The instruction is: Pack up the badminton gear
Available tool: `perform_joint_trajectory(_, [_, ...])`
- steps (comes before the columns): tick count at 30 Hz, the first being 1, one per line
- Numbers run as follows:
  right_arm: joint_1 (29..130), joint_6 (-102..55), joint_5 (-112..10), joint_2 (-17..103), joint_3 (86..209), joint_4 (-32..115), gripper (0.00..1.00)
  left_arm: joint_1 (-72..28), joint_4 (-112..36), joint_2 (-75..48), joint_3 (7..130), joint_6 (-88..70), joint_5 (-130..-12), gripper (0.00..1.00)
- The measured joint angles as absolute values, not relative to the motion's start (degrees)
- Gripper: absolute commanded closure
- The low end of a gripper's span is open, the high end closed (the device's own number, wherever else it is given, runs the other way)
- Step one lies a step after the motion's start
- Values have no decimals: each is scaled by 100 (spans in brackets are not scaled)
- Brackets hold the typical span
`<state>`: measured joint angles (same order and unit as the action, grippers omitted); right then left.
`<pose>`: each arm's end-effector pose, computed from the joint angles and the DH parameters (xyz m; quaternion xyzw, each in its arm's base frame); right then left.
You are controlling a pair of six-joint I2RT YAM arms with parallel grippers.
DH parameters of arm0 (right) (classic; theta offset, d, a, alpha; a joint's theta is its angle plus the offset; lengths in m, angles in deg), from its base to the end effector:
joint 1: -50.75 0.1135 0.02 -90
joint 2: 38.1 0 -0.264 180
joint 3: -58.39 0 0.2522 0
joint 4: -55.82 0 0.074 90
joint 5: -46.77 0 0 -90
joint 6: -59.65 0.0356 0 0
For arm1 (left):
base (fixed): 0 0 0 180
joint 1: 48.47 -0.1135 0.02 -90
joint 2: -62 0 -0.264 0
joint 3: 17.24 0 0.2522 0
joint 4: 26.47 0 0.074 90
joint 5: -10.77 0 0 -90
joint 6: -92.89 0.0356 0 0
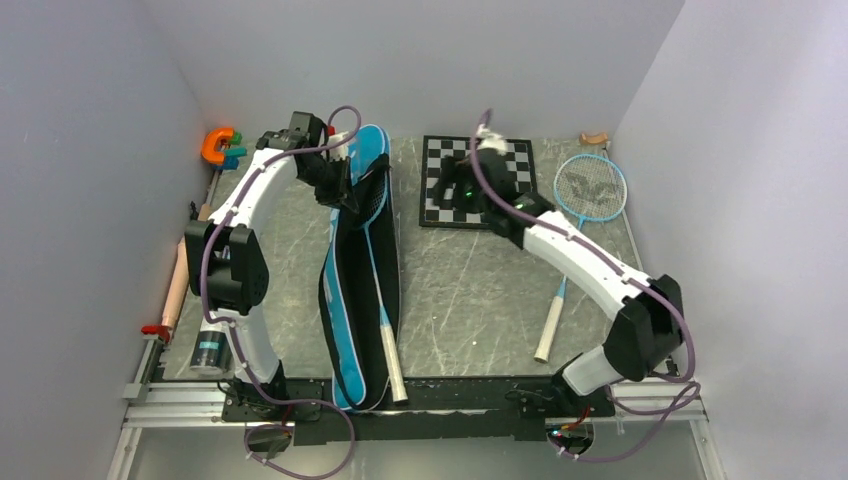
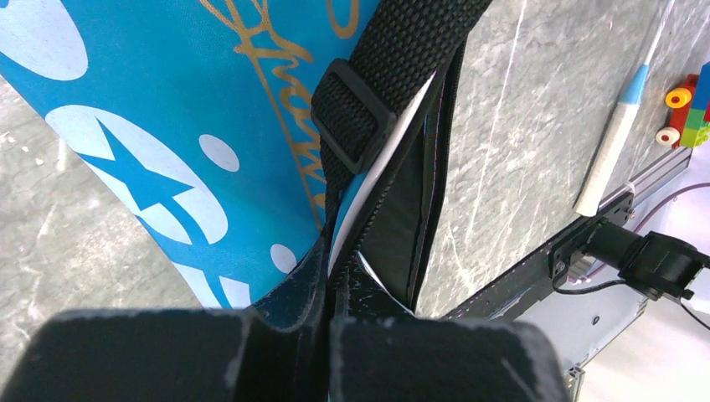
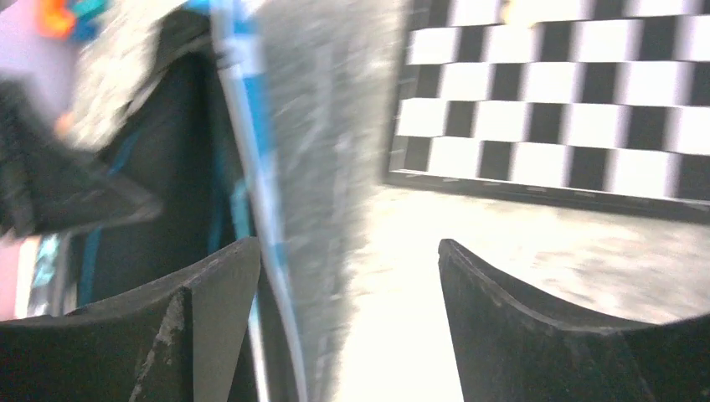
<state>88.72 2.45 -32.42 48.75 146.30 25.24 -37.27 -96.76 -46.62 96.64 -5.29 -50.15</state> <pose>0.2820 0.2116 0.3281 0.0086 0.8613 0.2240 0.4559 0.3888 -0.0946 0.2915 0.0792 0.9433 -0.2768 0.1650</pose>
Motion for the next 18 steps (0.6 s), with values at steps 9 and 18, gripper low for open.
perform_joint_trajectory(9, [6319, 684, -2696, 4536, 14046, 1319, 18, -3806, -9821, -4662, 9712, -464, -5070, 100])
perform_joint_trajectory(18, [5329, 894, -1957, 4621, 13456, 629, 19, -3799, -9840, -4660, 9712, -444, -5103, 100])
